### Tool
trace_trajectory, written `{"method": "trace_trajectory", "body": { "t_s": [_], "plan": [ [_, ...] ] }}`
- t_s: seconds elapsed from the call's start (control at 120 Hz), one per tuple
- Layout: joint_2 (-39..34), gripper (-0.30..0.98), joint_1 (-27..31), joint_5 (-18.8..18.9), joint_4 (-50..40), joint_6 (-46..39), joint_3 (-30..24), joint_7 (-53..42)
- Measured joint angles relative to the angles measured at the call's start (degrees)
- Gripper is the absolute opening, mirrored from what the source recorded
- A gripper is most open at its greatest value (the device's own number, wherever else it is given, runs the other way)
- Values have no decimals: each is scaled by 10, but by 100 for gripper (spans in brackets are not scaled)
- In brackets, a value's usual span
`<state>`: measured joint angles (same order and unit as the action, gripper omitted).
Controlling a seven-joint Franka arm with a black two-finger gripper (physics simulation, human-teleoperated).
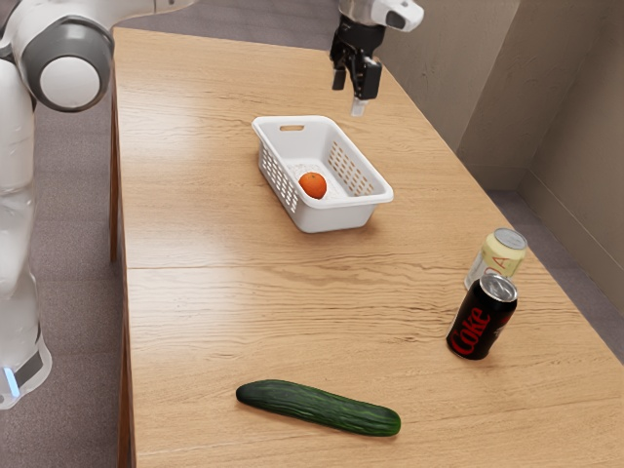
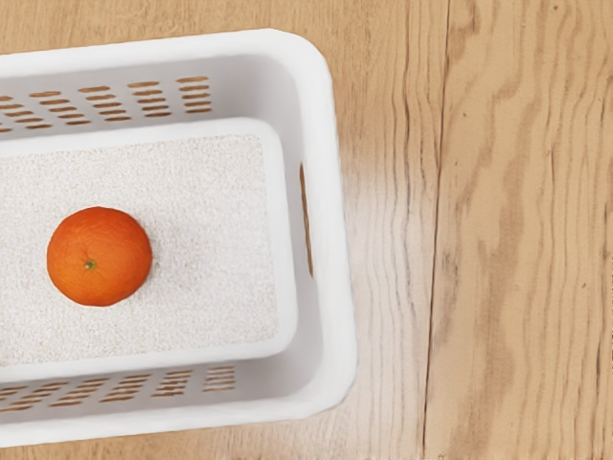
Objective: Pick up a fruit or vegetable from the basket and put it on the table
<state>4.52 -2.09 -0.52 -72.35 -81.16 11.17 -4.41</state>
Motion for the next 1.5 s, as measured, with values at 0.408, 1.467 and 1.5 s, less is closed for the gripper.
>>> {"method": "trace_trajectory", "body": {
  "t_s": [0.408,1.467,1.5],
  "plan": [
    [-23,69,53,-33,92,36,-2,-20],
    [108,69,130,-46,4,-25,34,-37],
    [110,69,129,-46,-4,-33,34,-38]
  ]
}}
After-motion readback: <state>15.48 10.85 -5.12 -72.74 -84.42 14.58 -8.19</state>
